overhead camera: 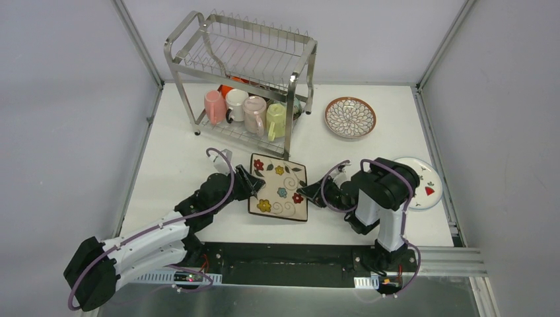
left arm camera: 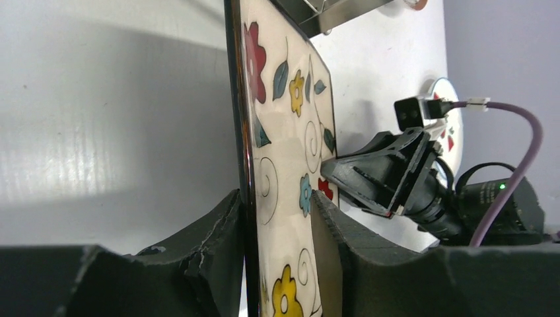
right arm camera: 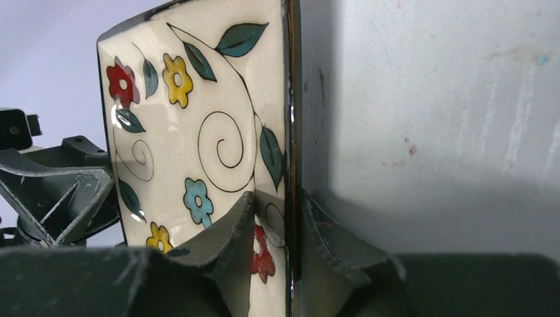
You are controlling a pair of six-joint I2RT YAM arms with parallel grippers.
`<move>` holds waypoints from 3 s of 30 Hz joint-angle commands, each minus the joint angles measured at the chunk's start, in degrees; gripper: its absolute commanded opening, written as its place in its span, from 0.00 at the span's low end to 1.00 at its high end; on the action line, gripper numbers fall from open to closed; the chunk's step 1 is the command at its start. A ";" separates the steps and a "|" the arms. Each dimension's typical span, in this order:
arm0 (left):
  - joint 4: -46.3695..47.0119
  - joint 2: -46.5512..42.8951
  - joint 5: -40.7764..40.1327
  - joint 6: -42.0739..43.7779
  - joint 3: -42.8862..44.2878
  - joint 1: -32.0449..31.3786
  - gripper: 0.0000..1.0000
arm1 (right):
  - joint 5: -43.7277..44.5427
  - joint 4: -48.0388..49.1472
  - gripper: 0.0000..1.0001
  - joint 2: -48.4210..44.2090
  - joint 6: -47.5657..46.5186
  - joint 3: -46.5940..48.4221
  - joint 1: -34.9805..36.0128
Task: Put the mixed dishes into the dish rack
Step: Insert the plate into the dish rack.
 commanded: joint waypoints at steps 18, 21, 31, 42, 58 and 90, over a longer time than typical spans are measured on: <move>-17.64 -10.92 12.04 9.05 13.78 -4.58 0.05 | -3.08 -5.58 0.22 -1.79 -4.14 1.67 17.13; -17.08 -11.09 15.94 9.22 14.58 -4.55 0.21 | -2.94 -5.55 0.15 -1.77 -4.30 1.64 17.13; -17.30 -21.87 21.73 6.56 11.92 -4.55 0.48 | -2.13 -5.60 0.07 -0.76 -4.54 1.20 17.13; -28.87 -17.91 23.42 15.16 20.85 -4.58 0.33 | -3.21 -5.59 0.07 0.25 -4.77 1.64 17.05; -37.61 -8.69 15.98 23.89 27.11 -4.59 0.08 | -2.98 -5.60 0.08 -3.91 -5.48 1.83 16.78; -38.34 -13.28 5.29 29.97 23.90 -4.66 0.00 | -2.85 -5.68 0.11 -6.06 -3.69 1.46 16.87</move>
